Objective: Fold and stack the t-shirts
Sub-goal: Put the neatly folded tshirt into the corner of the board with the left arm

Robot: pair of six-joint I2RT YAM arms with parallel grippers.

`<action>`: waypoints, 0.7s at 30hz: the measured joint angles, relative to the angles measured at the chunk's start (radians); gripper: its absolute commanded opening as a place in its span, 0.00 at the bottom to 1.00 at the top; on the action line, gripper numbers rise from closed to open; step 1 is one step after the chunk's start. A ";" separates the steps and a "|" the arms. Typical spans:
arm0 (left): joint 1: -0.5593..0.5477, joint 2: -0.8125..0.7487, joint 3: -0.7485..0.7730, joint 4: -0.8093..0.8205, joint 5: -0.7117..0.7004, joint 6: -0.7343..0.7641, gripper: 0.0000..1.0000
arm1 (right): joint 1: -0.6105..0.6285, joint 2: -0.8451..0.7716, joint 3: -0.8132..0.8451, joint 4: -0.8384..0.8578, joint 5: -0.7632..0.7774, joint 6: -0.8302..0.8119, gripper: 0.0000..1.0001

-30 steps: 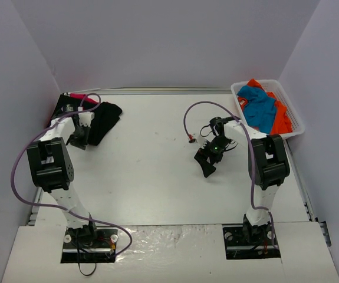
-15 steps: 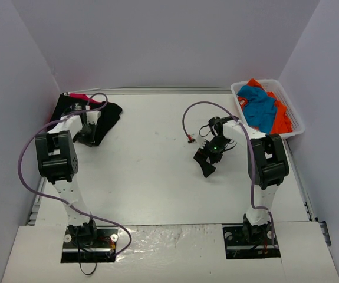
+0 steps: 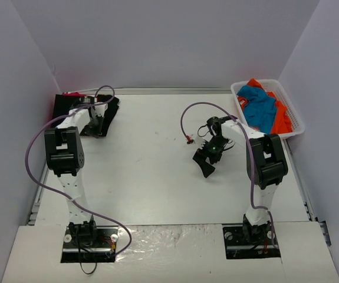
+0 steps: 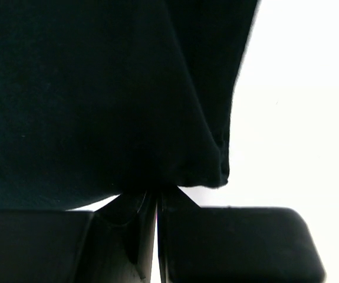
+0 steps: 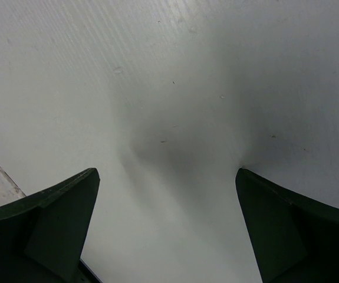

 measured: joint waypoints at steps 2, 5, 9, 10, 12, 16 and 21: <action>-0.011 0.021 0.034 -0.004 -0.002 -0.006 0.02 | 0.000 0.000 0.000 0.000 0.002 0.000 1.00; -0.030 0.032 0.065 -0.011 -0.003 -0.010 0.02 | 0.000 0.001 0.001 -0.001 0.003 0.000 1.00; -0.047 0.021 0.072 -0.024 -0.003 -0.009 0.02 | 0.000 0.002 0.002 -0.002 0.003 0.002 1.00; -0.050 0.010 0.068 -0.028 -0.002 -0.009 0.02 | 0.000 0.002 0.002 -0.002 0.003 0.002 1.00; -0.053 -0.031 0.043 -0.031 0.000 -0.009 0.02 | 0.000 0.002 0.002 -0.002 0.003 0.003 1.00; -0.053 -0.204 -0.035 -0.051 0.004 -0.010 0.09 | 0.000 0.000 0.003 -0.002 0.003 0.006 1.00; -0.057 -0.502 -0.058 -0.084 0.020 -0.005 0.47 | 0.000 -0.016 0.013 -0.010 -0.006 0.003 1.00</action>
